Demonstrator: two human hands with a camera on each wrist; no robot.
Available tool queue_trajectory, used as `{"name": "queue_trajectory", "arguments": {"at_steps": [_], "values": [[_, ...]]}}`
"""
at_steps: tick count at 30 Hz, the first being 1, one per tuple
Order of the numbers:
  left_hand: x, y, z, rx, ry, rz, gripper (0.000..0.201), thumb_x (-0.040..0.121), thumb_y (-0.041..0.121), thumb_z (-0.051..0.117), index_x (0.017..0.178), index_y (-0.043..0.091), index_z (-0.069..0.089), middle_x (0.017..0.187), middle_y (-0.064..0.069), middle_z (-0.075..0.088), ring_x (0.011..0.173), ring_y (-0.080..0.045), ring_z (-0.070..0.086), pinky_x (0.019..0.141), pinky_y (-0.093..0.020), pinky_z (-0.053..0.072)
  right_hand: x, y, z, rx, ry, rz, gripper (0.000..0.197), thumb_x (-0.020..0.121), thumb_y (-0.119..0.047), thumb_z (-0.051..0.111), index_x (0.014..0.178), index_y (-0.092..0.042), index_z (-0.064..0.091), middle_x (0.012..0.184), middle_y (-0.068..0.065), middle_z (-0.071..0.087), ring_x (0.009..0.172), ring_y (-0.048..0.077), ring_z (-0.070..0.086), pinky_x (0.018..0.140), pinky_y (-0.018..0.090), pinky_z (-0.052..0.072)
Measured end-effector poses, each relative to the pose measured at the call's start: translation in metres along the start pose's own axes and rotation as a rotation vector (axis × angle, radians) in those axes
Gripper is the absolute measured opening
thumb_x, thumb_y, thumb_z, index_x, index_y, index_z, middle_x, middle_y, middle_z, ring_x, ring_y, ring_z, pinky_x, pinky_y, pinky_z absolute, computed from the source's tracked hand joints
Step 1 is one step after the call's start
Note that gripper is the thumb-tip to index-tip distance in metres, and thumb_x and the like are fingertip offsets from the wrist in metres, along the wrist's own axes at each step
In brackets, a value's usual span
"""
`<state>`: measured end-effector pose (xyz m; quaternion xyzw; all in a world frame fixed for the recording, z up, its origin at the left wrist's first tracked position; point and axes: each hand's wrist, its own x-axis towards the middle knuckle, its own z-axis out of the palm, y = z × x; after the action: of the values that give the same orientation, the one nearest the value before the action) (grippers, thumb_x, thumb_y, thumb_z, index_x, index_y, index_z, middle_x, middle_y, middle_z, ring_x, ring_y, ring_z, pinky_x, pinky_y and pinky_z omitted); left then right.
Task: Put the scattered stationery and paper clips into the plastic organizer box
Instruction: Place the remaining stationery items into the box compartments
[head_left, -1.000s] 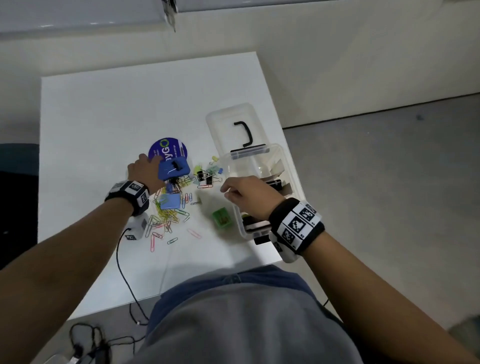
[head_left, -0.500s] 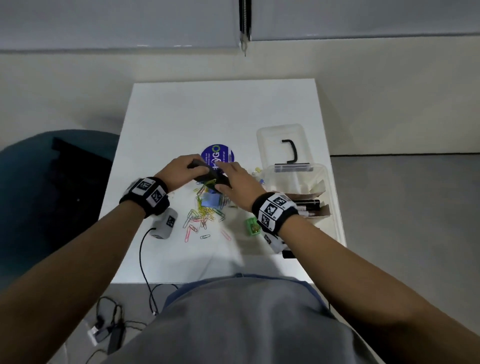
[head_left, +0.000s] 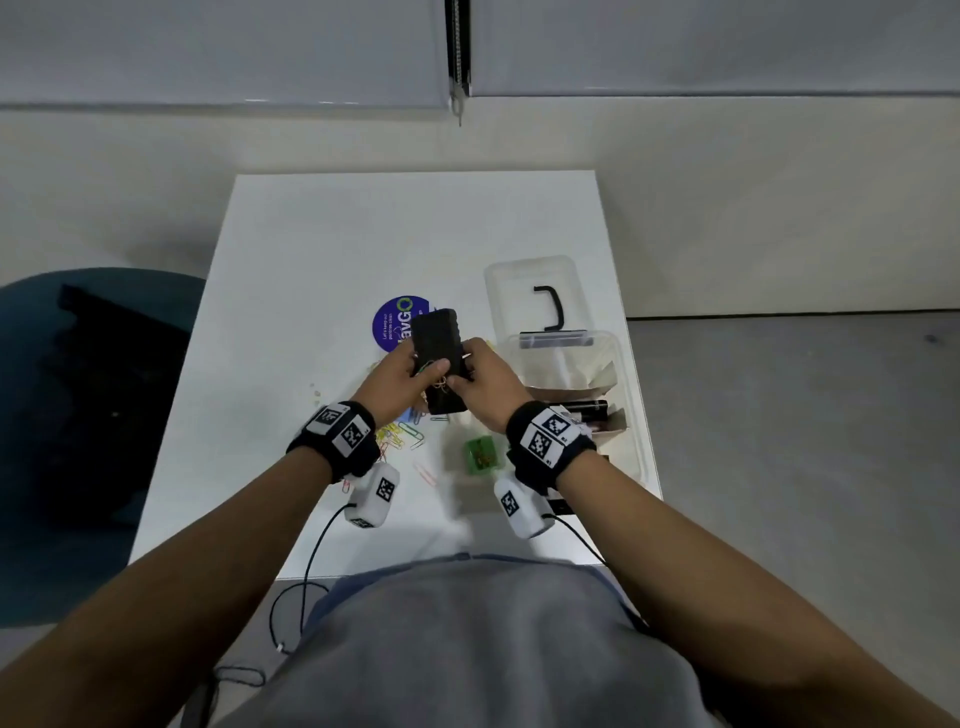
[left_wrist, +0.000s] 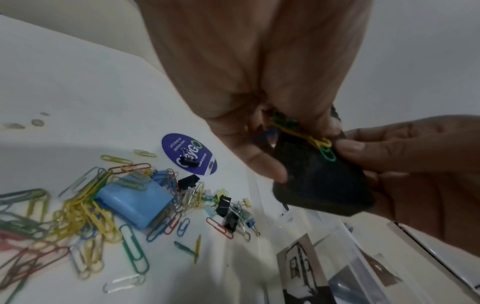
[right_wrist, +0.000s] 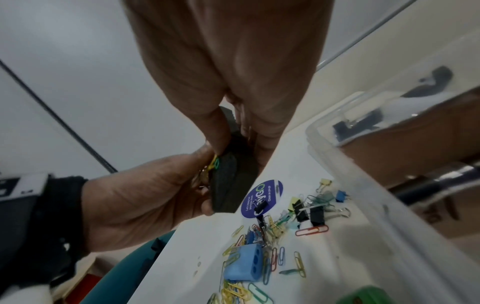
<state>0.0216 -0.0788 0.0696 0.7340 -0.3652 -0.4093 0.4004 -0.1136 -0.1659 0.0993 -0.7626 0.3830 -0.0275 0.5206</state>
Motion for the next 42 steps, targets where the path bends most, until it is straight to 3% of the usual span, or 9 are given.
{"name": "queue_trajectory", "arguments": {"at_steps": [5,13,18,21,23,28,32,38,42], "values": [[-0.001,-0.002,0.002,-0.173,-0.060,-0.007,0.036,0.095,0.014,0.058,0.131,0.012,0.050,0.107,-0.013,0.068,0.092,-0.023,0.070,0.075,-0.036,0.060,-0.001,0.007,-0.006,0.050,0.033,0.031,0.029,0.092,-0.010,0.053,0.119,-0.014,0.043,0.105,0.008,0.066,0.096,0.026,0.065,0.087,0.043,0.053],[0.006,-0.027,0.000,-0.135,0.177,-0.112,0.018,0.098,0.004,0.049,0.107,0.002,0.064,0.092,-0.016,0.068,0.092,-0.030,0.065,0.067,-0.024,0.060,0.001,0.009,0.000,-0.014,0.063,0.071,0.029,0.090,-0.013,0.057,0.115,-0.007,0.042,0.103,0.015,0.064,0.091,0.030,0.063,0.071,0.033,0.049],[0.005,-0.041,-0.008,0.341,0.088,-0.178,0.042,0.092,-0.006,0.045,0.128,0.012,0.057,0.126,-0.013,0.055,0.114,-0.024,0.053,0.093,-0.026,0.039,0.000,0.014,-0.001,0.030,0.114,0.073,0.028,0.091,-0.009,0.054,0.117,-0.006,0.042,0.104,0.013,0.063,0.086,0.026,0.061,0.069,0.032,0.048],[0.005,-0.045,-0.009,0.431,0.160,-0.169,0.037,0.090,-0.005,0.047,0.122,0.008,0.061,0.114,-0.007,0.054,0.106,-0.020,0.054,0.085,-0.023,0.036,-0.005,0.011,-0.009,0.034,0.107,0.003,0.026,0.089,-0.006,0.055,0.114,-0.009,0.048,0.099,0.010,0.066,0.088,0.028,0.065,0.070,0.032,0.053],[0.010,-0.056,-0.011,0.505,0.185,-0.222,0.035,0.090,-0.002,0.048,0.121,0.008,0.059,0.118,-0.017,0.054,0.107,-0.032,0.056,0.085,-0.030,0.041,-0.012,0.008,-0.017,0.031,0.079,-0.064,0.026,0.088,-0.004,0.055,0.112,-0.012,0.052,0.096,0.004,0.066,0.085,0.023,0.064,0.064,0.023,0.048],[0.012,-0.090,-0.002,0.817,0.010,-0.366,0.048,0.089,0.009,0.048,0.137,0.014,0.044,0.124,-0.021,0.049,0.112,-0.039,0.052,0.089,-0.045,0.047,-0.045,0.001,-0.059,-0.020,0.003,-0.239,0.030,0.087,-0.005,0.058,0.111,-0.023,0.056,0.105,-0.006,0.067,0.098,0.011,0.062,0.085,0.024,0.050],[0.007,-0.097,0.011,0.987,-0.022,-0.290,0.068,0.088,0.016,0.057,0.149,0.018,0.027,0.123,-0.020,0.047,0.113,-0.038,0.049,0.089,-0.046,0.047,-0.087,0.011,-0.108,-0.178,-0.020,-0.266,0.033,0.087,-0.004,0.059,0.113,-0.025,0.058,0.106,-0.011,0.065,0.096,0.002,0.059,0.082,0.007,0.044],[0.004,-0.095,0.011,0.947,0.099,-0.219,0.064,0.080,0.029,0.073,0.136,0.014,0.046,0.136,-0.018,0.042,0.121,-0.038,0.043,0.096,-0.047,0.040,-0.107,0.072,-0.114,-0.671,0.090,-0.179,0.040,0.076,0.003,0.059,0.107,-0.021,0.067,0.104,0.000,0.060,0.095,0.022,0.057,0.081,0.034,0.050],[0.011,-0.077,0.009,0.885,0.124,-0.076,0.049,0.081,0.022,0.069,0.124,0.006,0.050,0.118,-0.017,0.056,0.107,-0.038,0.054,0.089,-0.045,0.043,-0.102,0.097,-0.084,-0.890,0.188,-0.181,0.044,0.070,0.006,0.066,0.104,-0.021,0.072,0.095,0.000,0.063,0.090,0.026,0.057,0.078,0.036,0.046]]}}
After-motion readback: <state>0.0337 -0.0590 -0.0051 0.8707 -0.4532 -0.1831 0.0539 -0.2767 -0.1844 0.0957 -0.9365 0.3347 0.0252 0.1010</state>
